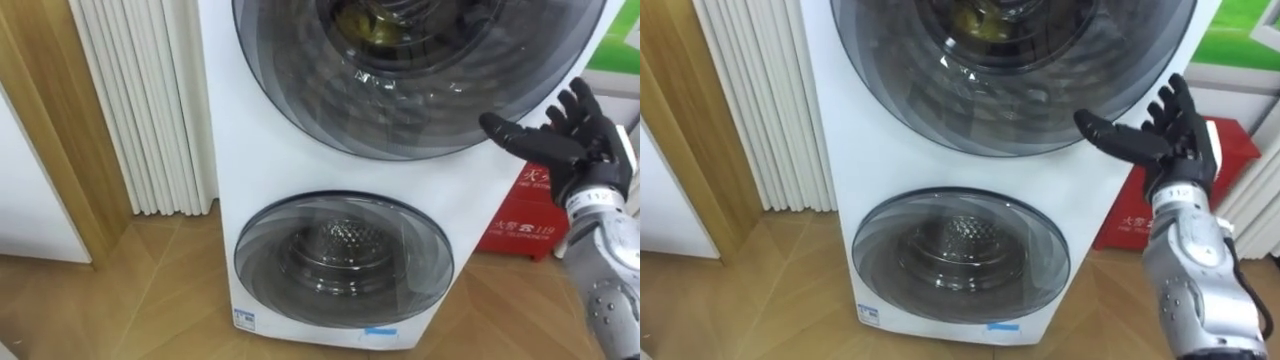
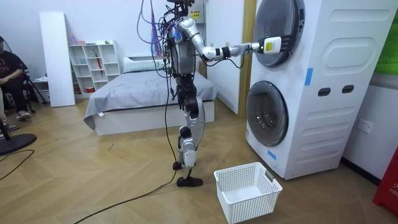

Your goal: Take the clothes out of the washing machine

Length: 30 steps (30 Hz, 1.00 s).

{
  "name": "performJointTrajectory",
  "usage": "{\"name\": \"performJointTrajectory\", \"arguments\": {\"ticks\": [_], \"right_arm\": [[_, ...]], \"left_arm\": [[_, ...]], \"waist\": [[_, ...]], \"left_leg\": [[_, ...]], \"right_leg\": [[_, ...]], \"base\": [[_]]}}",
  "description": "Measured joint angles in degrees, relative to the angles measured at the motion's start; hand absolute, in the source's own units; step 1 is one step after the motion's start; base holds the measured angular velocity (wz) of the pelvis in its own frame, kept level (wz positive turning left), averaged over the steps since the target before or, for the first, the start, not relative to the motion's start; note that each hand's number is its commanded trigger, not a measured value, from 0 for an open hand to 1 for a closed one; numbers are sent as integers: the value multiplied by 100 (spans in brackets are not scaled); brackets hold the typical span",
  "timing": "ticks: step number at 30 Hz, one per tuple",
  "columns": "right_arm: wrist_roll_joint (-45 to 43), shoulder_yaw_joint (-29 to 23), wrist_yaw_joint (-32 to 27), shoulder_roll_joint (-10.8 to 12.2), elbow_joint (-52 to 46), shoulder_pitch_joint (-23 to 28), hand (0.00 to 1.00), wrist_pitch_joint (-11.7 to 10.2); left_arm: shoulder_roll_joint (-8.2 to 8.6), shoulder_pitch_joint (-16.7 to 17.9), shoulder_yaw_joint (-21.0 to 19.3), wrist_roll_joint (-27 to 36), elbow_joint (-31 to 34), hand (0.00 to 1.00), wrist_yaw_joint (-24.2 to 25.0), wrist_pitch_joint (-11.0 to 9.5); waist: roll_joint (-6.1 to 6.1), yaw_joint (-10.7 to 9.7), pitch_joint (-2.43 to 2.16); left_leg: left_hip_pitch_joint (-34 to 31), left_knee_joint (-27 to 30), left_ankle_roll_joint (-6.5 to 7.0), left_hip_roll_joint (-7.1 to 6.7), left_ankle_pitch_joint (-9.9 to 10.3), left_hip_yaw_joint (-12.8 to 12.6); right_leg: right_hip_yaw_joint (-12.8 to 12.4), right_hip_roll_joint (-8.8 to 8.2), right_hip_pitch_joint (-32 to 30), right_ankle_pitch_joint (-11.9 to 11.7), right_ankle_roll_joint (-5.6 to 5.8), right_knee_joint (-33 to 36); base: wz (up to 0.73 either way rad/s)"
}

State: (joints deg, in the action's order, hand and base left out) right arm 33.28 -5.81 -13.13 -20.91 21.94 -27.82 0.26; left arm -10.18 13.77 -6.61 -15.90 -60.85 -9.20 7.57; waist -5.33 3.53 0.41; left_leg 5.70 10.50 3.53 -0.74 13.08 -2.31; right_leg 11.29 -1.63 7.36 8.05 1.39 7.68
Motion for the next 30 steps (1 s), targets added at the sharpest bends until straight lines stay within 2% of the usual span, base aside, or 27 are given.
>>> {"name": "performJointTrajectory", "arguments": {"ticks": [2, 5, 7, 10, 13, 15, 17, 30], "right_arm": [[30, 0, 9, -36, 10, -93, 0, -1], [16, 0, 7, -61, 327, -286, 0, 4], [17, 0, 44, -157, 484, -313, 0, 29], [23, 2, 183, -278, 748, -427, 0, 118], [48, 12, 271, -421, 1075, -567, 0, 125], [149, 14, 277, -620, 1149, -605, 0, 178], [170, 14, 265, -687, 1152, -640, 0, 216], [229, 21, 294, -746, 1148, -669, 0, 239]], "left_arm": [[-5, 5, 0, -1, -3, 0, 24, 2], [-44, 27, -9, -126, 2, 0, 128, 13], [-62, 24, -10, -268, 34, 0, 156, 56], [-63, 24, -10, -502, 47, 0, 215, 109], [-63, 17, -13, -507, 68, 0, 215, 115], [-72, 21, -14, -508, 74, 0, 214, 119], [-75, 45, -15, -508, 120, 0, 214, 128], [-151, 65, -16, -510, 275, 0, 205, 122]], "waist": [[-36, 3, 7], [-87, 6, -29], [-104, 12, -41], [-90, 28, -35], [-81, 49, -39], [-79, 137, -41], [-83, 143, -43], [-126, 139, -54]], "left_leg": [[-20, 19, 0, -3, 0, 13], [-65, 28, 0, -10, 0, 81], [-114, 51, 0, -13, 1, 116], [-157, 84, -1, -15, 1, 135], [-204, 114, -2, -18, 0, 172], [-205, 115, -2, -18, 0, 174], [-204, 115, -2, -17, 0, 198], [-225, 129, -3, -30, -1, 279]], "right_leg": [[3, -1, -8, 0, 0, 1], [69, -7, -21, 0, 0, 5], [153, -10, -35, 0, 0, 6], [166, -11, -50, 0, 0, 9], [177, -10, -71, 0, 0, 8], [177, -10, -71, 0, 0, 8], [177, -10, -69, 0, 0, 8], [222, -20, -61, 0, 0, 10]], "base": [[5], [11], [14], [8], [7], [0], [0], [2]]}}
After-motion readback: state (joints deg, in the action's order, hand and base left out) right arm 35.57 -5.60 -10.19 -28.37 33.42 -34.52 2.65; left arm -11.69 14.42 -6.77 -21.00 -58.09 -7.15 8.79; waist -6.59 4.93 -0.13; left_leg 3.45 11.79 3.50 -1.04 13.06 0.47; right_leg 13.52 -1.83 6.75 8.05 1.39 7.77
